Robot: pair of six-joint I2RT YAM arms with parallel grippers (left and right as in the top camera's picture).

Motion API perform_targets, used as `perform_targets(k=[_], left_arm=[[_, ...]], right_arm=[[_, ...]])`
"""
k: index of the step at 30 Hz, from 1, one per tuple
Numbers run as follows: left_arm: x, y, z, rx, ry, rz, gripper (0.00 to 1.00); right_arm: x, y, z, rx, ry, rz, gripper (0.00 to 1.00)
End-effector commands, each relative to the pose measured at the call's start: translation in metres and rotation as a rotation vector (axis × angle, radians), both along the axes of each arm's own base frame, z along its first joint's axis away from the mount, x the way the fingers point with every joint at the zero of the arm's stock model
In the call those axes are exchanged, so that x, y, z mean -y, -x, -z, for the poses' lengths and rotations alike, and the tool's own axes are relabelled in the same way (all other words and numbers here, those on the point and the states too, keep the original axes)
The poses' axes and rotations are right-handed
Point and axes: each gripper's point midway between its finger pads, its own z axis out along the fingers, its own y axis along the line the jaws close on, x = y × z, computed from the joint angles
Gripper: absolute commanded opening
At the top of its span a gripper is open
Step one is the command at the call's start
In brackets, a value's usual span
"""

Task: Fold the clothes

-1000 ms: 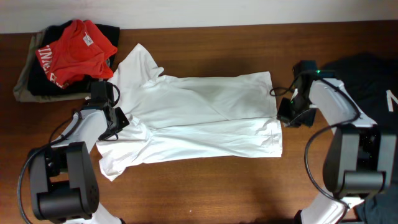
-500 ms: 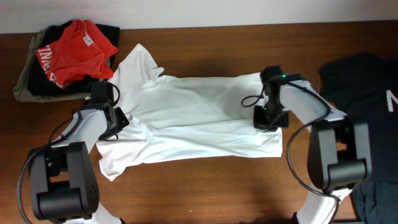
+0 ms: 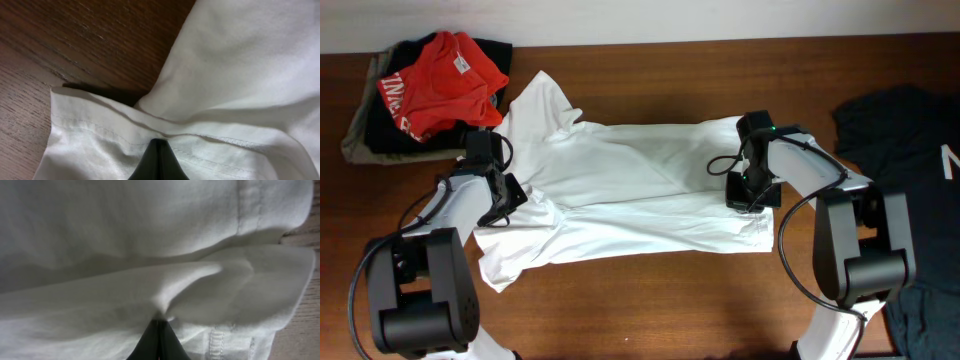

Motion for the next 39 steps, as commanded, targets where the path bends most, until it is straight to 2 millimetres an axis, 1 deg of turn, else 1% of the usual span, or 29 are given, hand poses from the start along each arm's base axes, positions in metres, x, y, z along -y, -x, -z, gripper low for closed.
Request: perform_targets(k=[1,4,6,8,9,10,11,16,20,25,28,33,36,37,38,39], left_arm=[[-0.005,0.036,0.034,-0.154,-0.003,-0.014,0.01],[-0.006,0.039,0.034,-0.165,-0.013,-0.016,0.01],[-0.016,0.048,0.032,-0.19,-0.064,-0.078,0.01],[-0.027,0.059,0.029,-0.214,-0.112,-0.163,0.01],[-0.028,0.06,0.029,-0.219,-0.111,-0.172,0.01],[-0.03,0.061,0.028,-0.223,-0.107,-0.18,0.01],[-0.033,0.063,0.028,-0.228,-0.106,-0.189,0.01],[-0.04,0.069,0.02,-0.256,-0.099,-0.257,0.01],[-0.044,0.062,0.009,-0.252,-0.116,-0.259,0.01],[-0.05,0.046,-0.013,-0.223,-0.137,-0.263,0.01],[-0.051,0.037,-0.031,-0.195,-0.138,-0.265,0.01],[-0.05,0.019,-0.08,-0.062,-0.137,-0.264,0.01],[-0.039,0.006,-0.11,0.043,-0.11,-0.228,0.01],[-0.025,-0.003,-0.12,0.096,-0.062,-0.17,0.04],[-0.005,-0.015,-0.129,0.149,0.008,-0.07,0.19],[0.015,-0.025,-0.134,0.189,0.068,0.024,0.33]], right_arm=[[0.007,0.019,0.02,-0.062,0.018,0.022,0.04],[0.014,0.018,0.02,-0.061,0.019,0.05,0.04],[0.02,0.017,0.02,-0.062,0.019,0.072,0.04],[0.034,0.018,0.019,-0.069,0.048,0.11,0.04],[0.042,0.019,0.019,-0.073,0.077,0.121,0.04],[0.056,0.02,0.019,-0.074,0.132,0.13,0.04],[0.062,0.02,0.018,-0.072,0.153,0.135,0.04],[0.068,0.014,0.016,-0.057,0.152,0.155,0.04],[0.068,0.006,0.009,-0.04,0.152,0.16,0.04],[0.068,-0.006,-0.01,-0.028,0.151,0.161,0.04],[0.068,-0.014,-0.026,-0.018,0.15,0.162,0.04],[0.073,-0.033,-0.066,0.032,0.179,0.163,0.04],[0.073,-0.047,-0.092,0.073,0.175,0.166,0.04],[0.071,-0.056,-0.106,0.108,0.164,0.168,0.11],[0.069,-0.062,-0.112,0.129,0.149,0.17,0.52],[0.065,-0.068,-0.119,0.153,0.124,0.172,0.82]])
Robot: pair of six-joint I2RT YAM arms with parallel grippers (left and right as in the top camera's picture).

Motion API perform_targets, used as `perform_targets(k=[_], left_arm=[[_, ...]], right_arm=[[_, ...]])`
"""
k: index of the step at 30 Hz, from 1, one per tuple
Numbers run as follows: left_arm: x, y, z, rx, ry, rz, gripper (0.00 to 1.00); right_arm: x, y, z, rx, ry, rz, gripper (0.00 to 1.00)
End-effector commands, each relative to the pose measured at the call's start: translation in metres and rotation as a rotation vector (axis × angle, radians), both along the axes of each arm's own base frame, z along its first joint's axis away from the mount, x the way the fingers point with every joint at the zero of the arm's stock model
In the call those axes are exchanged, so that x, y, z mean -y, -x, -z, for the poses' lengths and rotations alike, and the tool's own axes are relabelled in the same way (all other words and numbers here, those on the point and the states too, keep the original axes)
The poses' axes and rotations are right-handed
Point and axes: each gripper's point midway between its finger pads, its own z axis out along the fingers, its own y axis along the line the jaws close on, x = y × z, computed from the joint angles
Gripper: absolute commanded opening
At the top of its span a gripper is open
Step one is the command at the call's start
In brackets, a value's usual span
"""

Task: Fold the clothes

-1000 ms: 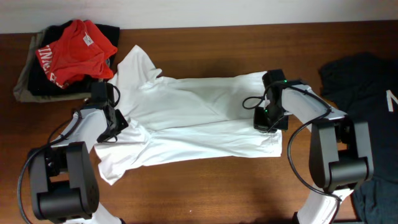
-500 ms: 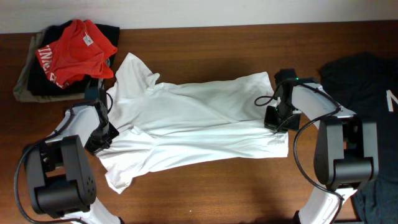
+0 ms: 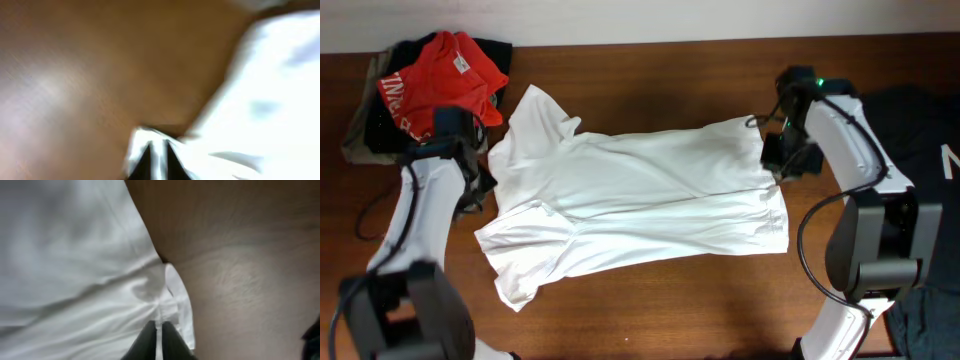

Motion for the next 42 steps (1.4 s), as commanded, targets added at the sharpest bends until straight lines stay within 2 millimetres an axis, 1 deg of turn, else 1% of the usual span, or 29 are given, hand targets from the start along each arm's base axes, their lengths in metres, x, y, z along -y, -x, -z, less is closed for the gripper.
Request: perform_targets(k=[1,2,4,6,9,12,14,15,16,17,18,21,22,25,26,27,32,35,36,42], left_arm=[[0.073,-0.04,-0.043,0.206,0.191,0.34,0.47],[0.084,-0.044,-0.045,0.224,0.208,0.379,0.6],[0.109,-0.052,-0.051,0.251,0.211,0.456,0.82],[0.126,-0.06,-0.058,0.284,0.196,0.519,0.92],[0.144,-0.076,-0.076,0.35,0.185,0.577,0.93],[0.15,-0.099,-0.099,0.417,0.175,0.589,0.92],[0.152,-0.117,-0.107,0.444,0.171,0.59,0.92],[0.153,-0.124,-0.109,0.449,0.17,0.591,0.92],[0.155,-0.135,-0.109,0.455,0.168,0.595,0.92],[0.158,-0.147,-0.107,0.454,0.166,0.603,0.92],[0.166,-0.165,-0.099,0.443,0.153,0.645,0.92],[0.179,-0.189,-0.085,0.42,0.118,0.738,0.93],[0.182,-0.201,-0.073,0.402,0.096,0.743,0.93],[0.179,-0.218,-0.041,0.349,0.07,0.705,0.93],[0.179,-0.22,-0.034,0.34,0.079,0.691,0.93],[0.179,-0.223,-0.014,0.315,0.099,0.659,0.93],[0.177,-0.222,0.036,0.231,0.107,0.623,0.91],[0.178,-0.22,0.051,0.202,0.108,0.624,0.91],[0.178,-0.22,0.053,0.197,0.105,0.623,0.91],[0.161,-0.221,0.054,0.178,0.016,0.594,0.89]], right_arm=[[-0.005,-0.026,-0.03,0.115,-0.034,0.01,0.99],[-0.008,-0.03,-0.032,0.129,-0.051,0.008,0.99],[-0.013,-0.033,-0.033,0.142,-0.08,0.0,0.99],[-0.013,-0.032,-0.032,0.138,-0.081,0.0,0.98],[-0.017,-0.031,-0.031,0.134,-0.089,-0.01,0.99],[-0.023,-0.031,-0.031,0.131,-0.09,-0.023,0.99],[-0.026,-0.03,-0.031,0.131,-0.09,-0.03,0.99],[-0.028,-0.03,-0.031,0.131,-0.09,-0.036,0.99],[-0.031,-0.03,-0.031,0.131,-0.09,-0.043,0.99],[-0.034,-0.03,-0.031,0.13,-0.09,-0.052,0.99],[-0.039,-0.03,-0.031,0.13,-0.091,-0.064,0.99],[-0.043,-0.029,-0.031,0.129,-0.091,-0.075,0.99],[-0.044,-0.029,-0.031,0.129,-0.092,-0.077,0.99],[-0.047,-0.029,-0.031,0.128,-0.092,-0.084,0.99],[-0.047,-0.029,-0.031,0.128,-0.092,-0.085,0.99],[-0.049,-0.029,-0.031,0.127,-0.093,-0.088,0.99],[-0.049,-0.028,-0.03,0.126,-0.093,-0.088,0.99],[-0.049,-0.028,-0.028,0.123,-0.092,-0.088,0.99],[-0.049,-0.028,-0.028,0.123,-0.092,-0.088,0.99],[-0.049,-0.028,-0.028,0.124,-0.092,-0.088,0.99]])
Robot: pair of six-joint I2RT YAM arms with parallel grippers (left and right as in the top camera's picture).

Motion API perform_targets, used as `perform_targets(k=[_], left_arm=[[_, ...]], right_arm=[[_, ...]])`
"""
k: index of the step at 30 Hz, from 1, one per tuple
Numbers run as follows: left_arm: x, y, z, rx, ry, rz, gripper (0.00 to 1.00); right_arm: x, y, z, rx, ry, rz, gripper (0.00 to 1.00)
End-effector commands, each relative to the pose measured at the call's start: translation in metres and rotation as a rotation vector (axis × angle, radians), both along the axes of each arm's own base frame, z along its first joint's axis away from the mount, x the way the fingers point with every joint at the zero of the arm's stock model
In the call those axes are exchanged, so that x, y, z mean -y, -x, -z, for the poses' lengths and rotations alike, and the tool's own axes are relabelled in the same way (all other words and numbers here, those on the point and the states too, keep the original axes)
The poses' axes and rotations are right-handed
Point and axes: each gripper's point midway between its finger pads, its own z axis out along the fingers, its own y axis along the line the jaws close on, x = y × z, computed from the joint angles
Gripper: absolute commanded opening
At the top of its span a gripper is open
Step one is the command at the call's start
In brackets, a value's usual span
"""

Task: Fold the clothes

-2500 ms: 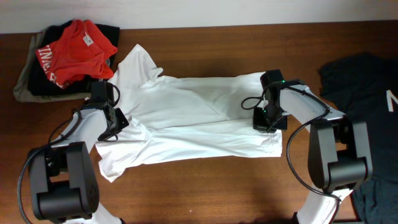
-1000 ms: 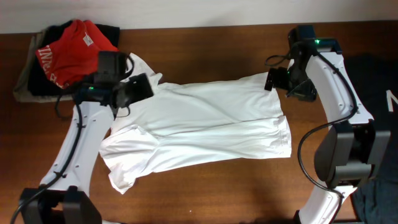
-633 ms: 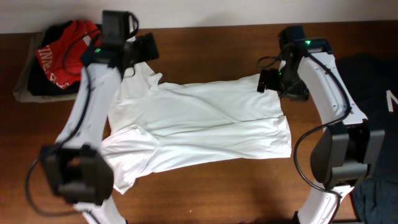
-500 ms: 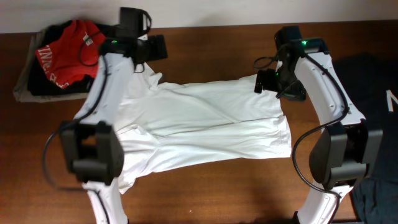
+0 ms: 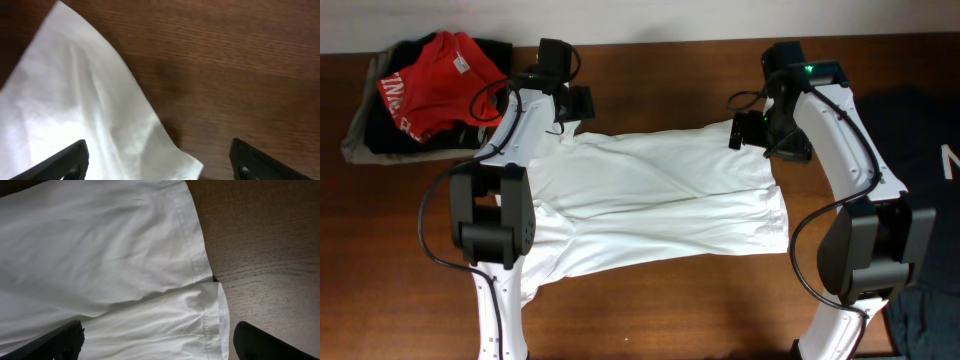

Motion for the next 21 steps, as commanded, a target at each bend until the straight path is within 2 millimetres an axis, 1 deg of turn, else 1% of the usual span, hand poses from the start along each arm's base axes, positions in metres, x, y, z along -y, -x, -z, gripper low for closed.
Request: perform_targets(k=[1,2,4,7,9,14,18,21], left_arm=[[-0.011,-0.006,-0.002,0.02,-0.06,-0.037,0.89],[-0.011,-0.006,0.0,0.017,-0.06,-0.037,0.85],[-0.011,-0.005,0.007,0.006,-0.062,-0.036,0.85],[-0.011,0.0,0.025,-0.035,-0.069,-0.034,0.84],[-0.011,0.002,0.03,-0.05,-0.071,-0.033,0.84],[-0.011,0.001,0.03,-0.045,-0.071,-0.034,0.83],[-0.012,0.002,0.033,-0.054,-0.073,-0.034,0.69],[-0.012,0.002,0.033,-0.052,-0.073,-0.034,0.64]], right_arm=[[-0.003,0.0,-0.003,0.008,-0.003,-0.002,0.99],[-0.003,0.0,-0.003,0.008,-0.003,-0.002,0.99],[-0.003,0.001,-0.003,0.007,-0.003,-0.002,0.99],[-0.003,0.001,-0.003,0.006,-0.003,-0.002,0.99],[-0.003,0.001,-0.003,0.006,-0.003,-0.002,0.99],[-0.003,0.0,-0.002,0.01,-0.003,-0.002,0.99],[-0.003,0.0,-0.002,0.009,-0.003,-0.002,0.99],[-0.003,-0.002,-0.003,0.015,-0.003,-0.001,0.99]])
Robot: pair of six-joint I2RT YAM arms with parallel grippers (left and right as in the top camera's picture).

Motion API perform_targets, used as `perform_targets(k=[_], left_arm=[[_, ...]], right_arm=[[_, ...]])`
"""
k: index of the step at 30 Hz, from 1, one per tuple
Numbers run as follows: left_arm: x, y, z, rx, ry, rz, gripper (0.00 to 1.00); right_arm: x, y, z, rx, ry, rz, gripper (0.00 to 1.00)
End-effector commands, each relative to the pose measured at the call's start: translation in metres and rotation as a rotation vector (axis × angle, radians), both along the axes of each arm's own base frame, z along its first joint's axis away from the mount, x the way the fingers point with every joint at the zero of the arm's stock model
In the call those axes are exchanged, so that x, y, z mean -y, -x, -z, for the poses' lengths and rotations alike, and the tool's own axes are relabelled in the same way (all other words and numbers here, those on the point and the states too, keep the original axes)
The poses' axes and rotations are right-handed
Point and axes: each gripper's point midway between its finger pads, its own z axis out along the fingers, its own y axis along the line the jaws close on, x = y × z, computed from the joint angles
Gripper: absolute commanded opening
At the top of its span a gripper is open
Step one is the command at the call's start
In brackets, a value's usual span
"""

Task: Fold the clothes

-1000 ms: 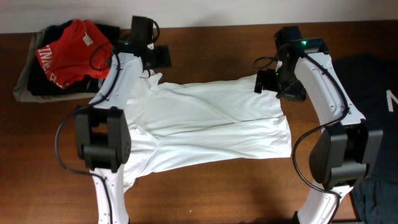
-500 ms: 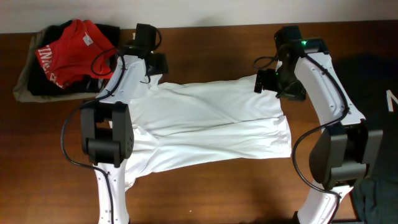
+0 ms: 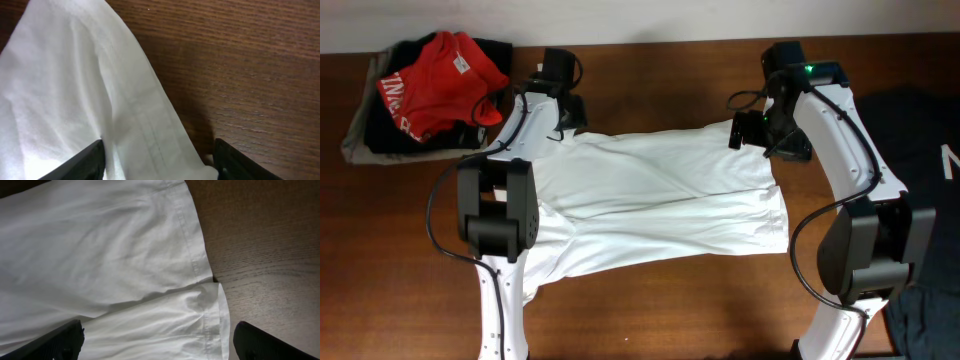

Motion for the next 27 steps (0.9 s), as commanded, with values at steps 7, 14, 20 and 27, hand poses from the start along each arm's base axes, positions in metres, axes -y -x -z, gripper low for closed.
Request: perform_targets(k=[7,14,20,27], left_arm=[[-0.001,-0.005,0.0,0.014,-0.011,-0.007,0.48],[-0.001,-0.004,0.0,0.013,-0.01,-0.007,0.49],[-0.001,-0.004,0.0,0.009,-0.011,-0.007,0.5],[-0.001,-0.003,0.001,0.005,-0.011,-0.007,0.5]], right_arm=[[-0.006,-0.037,-0.009,0.161,-0.013,-0.021,0.99],[-0.008,-0.093,-0.016,0.374,0.002,-0.08,0.98],[-0.006,-0.113,0.03,0.351,-0.006,-0.077,0.99],[-0.005,-0.124,0.076,0.319,0.006,-0.072,0.99]])
